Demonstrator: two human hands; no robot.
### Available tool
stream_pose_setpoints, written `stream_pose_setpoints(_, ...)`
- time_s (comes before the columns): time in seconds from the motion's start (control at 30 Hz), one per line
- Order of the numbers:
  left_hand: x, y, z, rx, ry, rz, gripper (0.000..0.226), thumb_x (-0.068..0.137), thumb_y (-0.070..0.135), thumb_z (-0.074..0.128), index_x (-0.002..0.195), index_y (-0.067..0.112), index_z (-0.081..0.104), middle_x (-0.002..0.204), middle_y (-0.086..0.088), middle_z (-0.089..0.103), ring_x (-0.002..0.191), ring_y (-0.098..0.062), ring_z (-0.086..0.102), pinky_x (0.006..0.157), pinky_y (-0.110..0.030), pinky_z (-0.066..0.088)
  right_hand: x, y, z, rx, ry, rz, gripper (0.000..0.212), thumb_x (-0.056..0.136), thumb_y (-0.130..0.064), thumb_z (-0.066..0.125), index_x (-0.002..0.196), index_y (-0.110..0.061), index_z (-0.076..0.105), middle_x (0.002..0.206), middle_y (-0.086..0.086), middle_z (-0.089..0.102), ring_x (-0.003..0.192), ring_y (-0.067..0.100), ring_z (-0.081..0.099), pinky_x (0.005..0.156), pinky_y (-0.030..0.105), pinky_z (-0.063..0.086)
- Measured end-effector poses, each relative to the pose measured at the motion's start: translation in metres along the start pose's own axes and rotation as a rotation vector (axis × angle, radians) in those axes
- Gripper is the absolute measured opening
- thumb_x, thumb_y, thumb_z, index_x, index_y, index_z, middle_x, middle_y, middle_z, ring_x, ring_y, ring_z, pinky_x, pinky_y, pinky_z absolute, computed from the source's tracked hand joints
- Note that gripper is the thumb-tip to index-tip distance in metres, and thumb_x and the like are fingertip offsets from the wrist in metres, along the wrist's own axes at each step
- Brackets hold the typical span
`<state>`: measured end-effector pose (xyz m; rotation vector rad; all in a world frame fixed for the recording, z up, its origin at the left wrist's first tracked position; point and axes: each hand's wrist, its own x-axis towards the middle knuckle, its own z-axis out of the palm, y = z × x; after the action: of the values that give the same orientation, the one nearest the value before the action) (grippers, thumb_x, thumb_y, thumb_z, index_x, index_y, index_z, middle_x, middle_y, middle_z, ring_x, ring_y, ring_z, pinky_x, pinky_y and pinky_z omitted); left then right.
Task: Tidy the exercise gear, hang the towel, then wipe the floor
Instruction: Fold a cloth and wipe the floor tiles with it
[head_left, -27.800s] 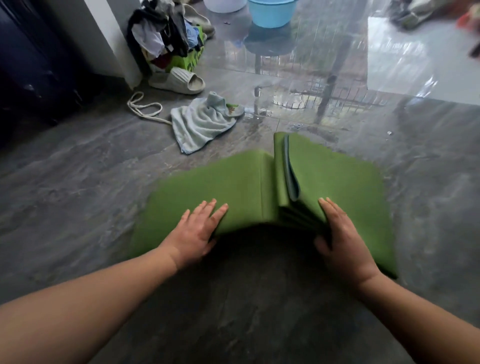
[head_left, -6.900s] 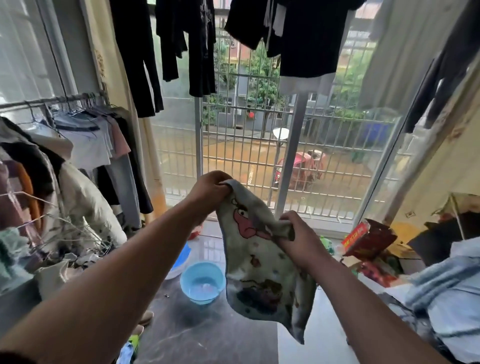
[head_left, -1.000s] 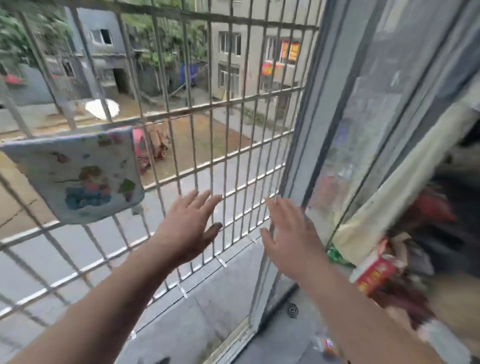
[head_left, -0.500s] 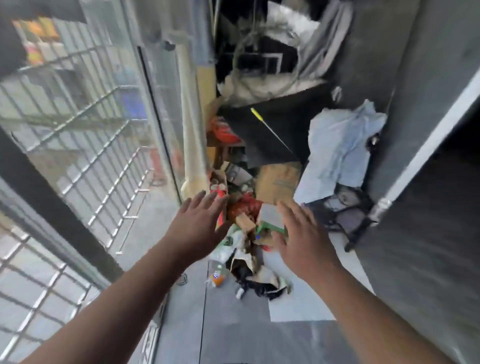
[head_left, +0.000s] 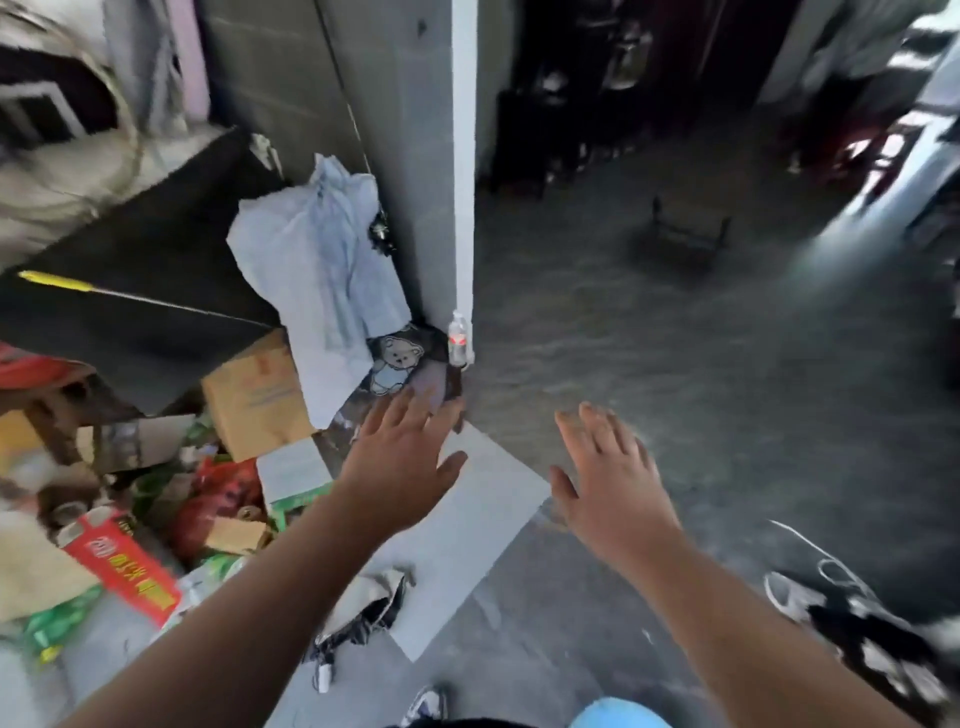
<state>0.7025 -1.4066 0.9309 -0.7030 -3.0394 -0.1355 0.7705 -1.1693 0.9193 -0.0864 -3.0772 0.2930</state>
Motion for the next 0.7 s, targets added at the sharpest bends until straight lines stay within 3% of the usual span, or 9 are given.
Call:
stream_pose_setpoints(0.17,0.085,-0.003,0.012,-0.032,-0.023,0.148,0.068,0.088,0.058,0.022,0.15,0.03,0.028,0.157,-0.007,0.031,0.146,-0.031,0.021,0.117,-0.052,0.02,0.042,0.026,0.004,-0.043,0.024,0.199,0.067,0.094,-0.049,0.045,0.153,-0.031,0.021,0.163,0.003,0.019,0.148,0.029,0.02,0.116,0.05,0.026)
stream_pose_setpoints(0.43,0.203,0.016,0.038,-0.05,-0.093,0.327,0.063,0.096,0.051,0.038,0.153,0.03,0.021,0.162,-0.005,0.018,0.149,-0.029,0.012,0.117,-0.046,0.01,0.101,0.059,0.021,0.028,0.045,0.448,0.068,0.095,-0.05,0.043,0.155,-0.031,0.018,0.163,0.003,0.018,0.149,0.028,0.016,0.118,0.049,0.022)
stream_pose_setpoints(0.7,0.335,0.098,0.064,-0.075,-0.1,0.41,0.063,0.097,0.05,0.041,0.153,0.031,0.02,0.163,-0.003,0.015,0.15,-0.026,0.011,0.118,-0.047,0.012,0.155,0.175,0.016,0.03,0.083,0.595,0.067,0.096,-0.052,0.038,0.155,-0.031,0.014,0.164,0.001,0.016,0.15,0.026,0.012,0.119,0.048,0.02)
